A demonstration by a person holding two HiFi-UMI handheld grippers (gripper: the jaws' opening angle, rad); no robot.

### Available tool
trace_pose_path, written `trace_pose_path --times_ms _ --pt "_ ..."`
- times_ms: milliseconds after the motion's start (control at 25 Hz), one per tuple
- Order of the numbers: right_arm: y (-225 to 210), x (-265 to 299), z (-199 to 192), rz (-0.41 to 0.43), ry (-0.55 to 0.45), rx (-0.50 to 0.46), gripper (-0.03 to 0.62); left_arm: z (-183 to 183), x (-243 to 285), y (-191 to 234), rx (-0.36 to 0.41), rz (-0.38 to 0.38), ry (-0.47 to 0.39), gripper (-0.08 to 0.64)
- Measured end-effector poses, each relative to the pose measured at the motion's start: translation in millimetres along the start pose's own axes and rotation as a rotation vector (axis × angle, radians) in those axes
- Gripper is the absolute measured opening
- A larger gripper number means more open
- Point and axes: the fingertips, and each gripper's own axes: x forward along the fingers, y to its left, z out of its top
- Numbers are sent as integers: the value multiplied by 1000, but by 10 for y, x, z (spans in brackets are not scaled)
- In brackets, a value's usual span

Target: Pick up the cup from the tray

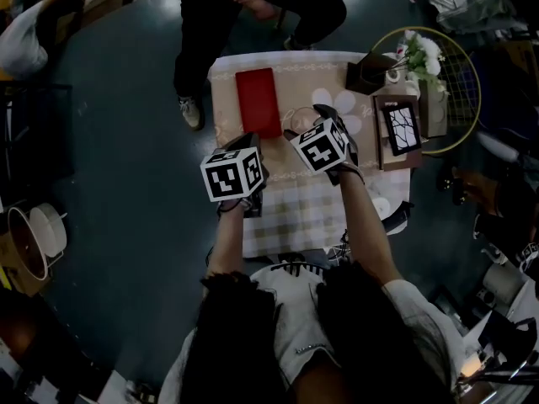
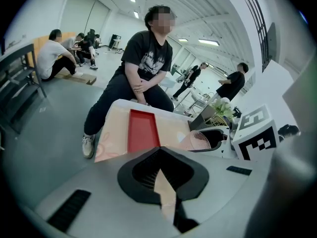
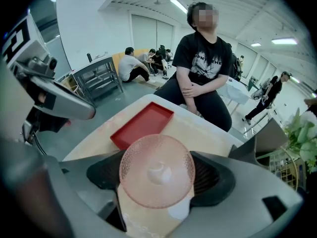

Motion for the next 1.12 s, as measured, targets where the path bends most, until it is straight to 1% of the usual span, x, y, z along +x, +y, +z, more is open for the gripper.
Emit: trace_pose_path --times_ms 200,440,640,840,1000,1120 --pt "-60 2 -206 2 15 43 403 -39 38 -92 23 -10 20 3" --pt "17 83 -344 2 33 28 403 -64 63 -106 35 -12 36 3" --pt "33 81 -427 4 29 36 403 -37 18 -54 30 5 24 3" --pt "3 49 -412 17 -6 93 405 -53 -14 -36 25 15 24 3" --pt "25 -32 -365 33 -29 75 405 -82 -45 -45 28 22 23 3" --pt "-5 -150 -294 21 -63 75 405 -85 -84 -72 32 23 21 3"
